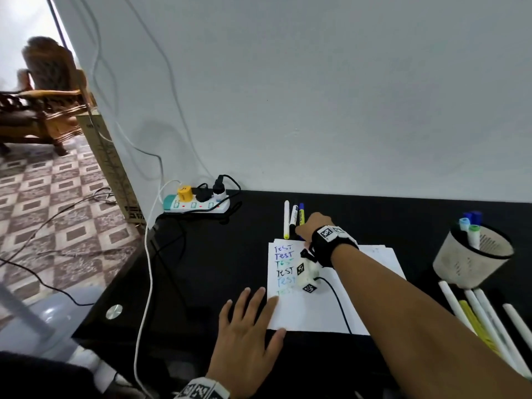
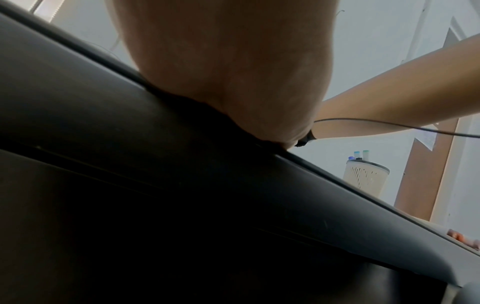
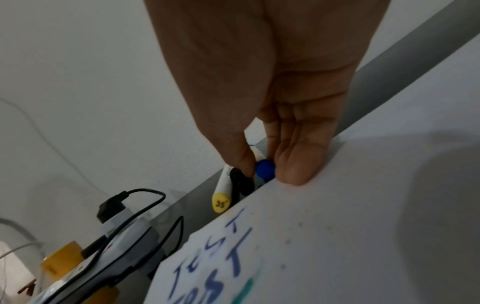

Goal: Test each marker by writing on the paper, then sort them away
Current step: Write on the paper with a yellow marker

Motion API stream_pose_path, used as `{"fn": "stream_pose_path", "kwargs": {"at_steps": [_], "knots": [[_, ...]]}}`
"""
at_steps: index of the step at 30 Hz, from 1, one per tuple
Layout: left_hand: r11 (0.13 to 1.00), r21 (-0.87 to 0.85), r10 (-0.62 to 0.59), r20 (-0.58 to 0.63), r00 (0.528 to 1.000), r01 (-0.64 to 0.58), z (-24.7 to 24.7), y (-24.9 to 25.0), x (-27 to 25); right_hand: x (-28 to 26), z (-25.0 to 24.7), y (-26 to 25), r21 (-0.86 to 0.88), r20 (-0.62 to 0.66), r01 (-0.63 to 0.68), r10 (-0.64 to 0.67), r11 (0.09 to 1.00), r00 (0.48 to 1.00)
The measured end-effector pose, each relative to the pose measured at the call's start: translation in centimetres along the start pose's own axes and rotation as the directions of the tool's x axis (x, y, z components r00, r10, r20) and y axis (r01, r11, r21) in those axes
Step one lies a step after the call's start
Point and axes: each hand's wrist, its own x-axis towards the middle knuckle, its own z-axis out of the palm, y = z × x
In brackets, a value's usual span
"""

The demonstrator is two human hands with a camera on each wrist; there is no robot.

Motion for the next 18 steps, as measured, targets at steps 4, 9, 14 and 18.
{"fn": "stream_pose_path", "kwargs": {"at_steps": [4,9,14,18], "knots": [[1.0,-0.007,-0.002,0.002,1.0,0.002,-0.1,0.1,0.0,0.4,-0.5,0.9,0.11,-0.002,-0.054,0.054,0.992,0.999],[1.0,-0.01,0.003,-0.018,1.0,-0.003,-0.1,0.1,0.0,-2.4,-2.8,2.4,0.361,-0.1,-0.041,0.083,0.932,0.992],[0.998,-0.04,-0.038,0.016,0.999,0.039,-1.1,0.4,-0.2,-9.4,-6.0,5.1,0.503,-0.308,0.213,-0.056,0.838,0.95],[0.938,-0.328,-0.122,-0.001,0.993,0.115,-2.7,0.3,0.1,-16.4,-8.8,6.9,0.537,-0.322,0.362,-0.212,0.762,0.923]]}}
